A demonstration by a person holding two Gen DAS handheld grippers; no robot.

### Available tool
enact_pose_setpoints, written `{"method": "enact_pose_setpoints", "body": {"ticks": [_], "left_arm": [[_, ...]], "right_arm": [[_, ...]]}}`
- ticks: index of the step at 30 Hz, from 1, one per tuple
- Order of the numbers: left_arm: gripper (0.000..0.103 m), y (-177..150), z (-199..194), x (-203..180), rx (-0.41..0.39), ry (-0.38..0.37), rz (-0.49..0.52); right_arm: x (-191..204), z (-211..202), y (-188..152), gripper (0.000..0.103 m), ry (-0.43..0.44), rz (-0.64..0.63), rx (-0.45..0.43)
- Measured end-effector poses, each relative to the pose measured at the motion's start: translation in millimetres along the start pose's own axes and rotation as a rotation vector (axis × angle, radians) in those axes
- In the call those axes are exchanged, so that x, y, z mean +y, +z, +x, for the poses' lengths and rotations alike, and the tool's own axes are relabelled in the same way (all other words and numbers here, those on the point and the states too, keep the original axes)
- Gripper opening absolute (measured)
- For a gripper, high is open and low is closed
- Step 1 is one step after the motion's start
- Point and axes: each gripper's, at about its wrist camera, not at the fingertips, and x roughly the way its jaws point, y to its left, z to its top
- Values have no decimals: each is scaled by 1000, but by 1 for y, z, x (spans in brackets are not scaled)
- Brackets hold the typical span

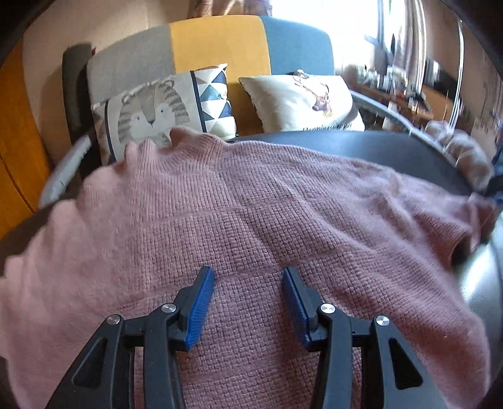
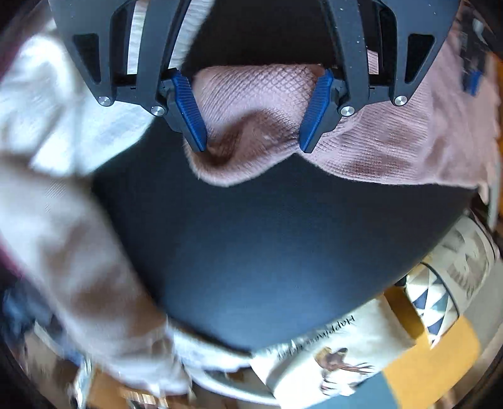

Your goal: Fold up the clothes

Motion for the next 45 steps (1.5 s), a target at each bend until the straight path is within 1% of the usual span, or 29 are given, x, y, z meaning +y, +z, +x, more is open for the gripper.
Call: {"method": "enact_pose_setpoints", "body": {"ticks": [1,2,3,4,6,9,10,12,14,15,18,20,21,22,23,24,26,27,29,33,34,36,40,42,43,44,45], "left_arm": [[47,-1,0,0,-2,-4,-4],[47,-1,0,-2,-4,4,3],[47,-2,0,-3,-6,12,10],[47,-1,1,-5,-7,20,17],[47,-1,2,-6,-12,27,22],[47,-1,1,-3,-13,12,8],[47,-2,0,-3,-13,8,5],[47,-2,-1,-3,-14,7,2],[47,-3,-2,-4,-15,8,2],[47,-3,-2,-4,-15,7,1],[47,-4,-1,-4,-16,0,-5],[47,-2,1,-2,-17,-3,-8],[47,-3,1,-2,-17,-3,-8],[47,-3,0,-2,-18,-3,-9],[47,-3,0,-3,-18,-4,-10],[47,-3,0,-3,-18,-4,-10],[47,-3,1,-2,-19,-5,-12],[47,-3,1,-2,-19,-5,-12],[47,-2,1,-3,-19,-4,-13],[47,-2,1,-3,-21,-2,-13],[47,-2,1,-2,-21,-3,-13],[47,-2,1,-2,-22,-4,-15],[47,-2,1,-2,-22,-6,-18],[47,-2,1,-1,-23,-8,-19],[47,-2,1,-1,-23,-10,-21],[47,-2,1,-1,-23,-11,-22],[47,-2,1,0,-23,-14,-25]], "right_arm": [[-3,4,-2,64,24,18,-5],[-1,3,-3,49,32,3,-19],[1,3,-4,21,38,-16,-34],[7,-5,-7,19,57,-37,-63],[19,-21,-15,18,95,-81,-125],[37,-45,-27,18,153,-146,-218],[51,-58,-37,18,171,-196,-265],[89,-85,-70,18,216,-365,-350],[125,-99,-108,18,227,-562,-408],[145,-101,-137,18,226,-691,-418],[184,-87,-203,18,197,-946,-365],[190,-68,-231,18,177,-1013,-294],[193,-59,-244,20,167,-1045,-258],[190,-52,-251,22,161,-1052,-224],[187,-44,-257,29,155,-1057,-190],[183,-43,-260,36,160,-1059,-175],[176,-46,-265,38,182,-1061,-164],[172,-54,-266,38,212,-1058,-165],[167,-68,-265,38,254,-1031,-183],[157,-94,-260,39,339,-878,-278],[162,-94,-257,41,337,-857,-292],[173,-92,-251,54,329,-817,-320],[211,-79,-248,55,247,-787,-318],[235,-63,-244,55,174,-782,-283],[246,-53,-244,55,123,-797,-270],[250,-48,-243,55,77,-812,-258],[252,-39,-243,52,33,-827,-235]]}}
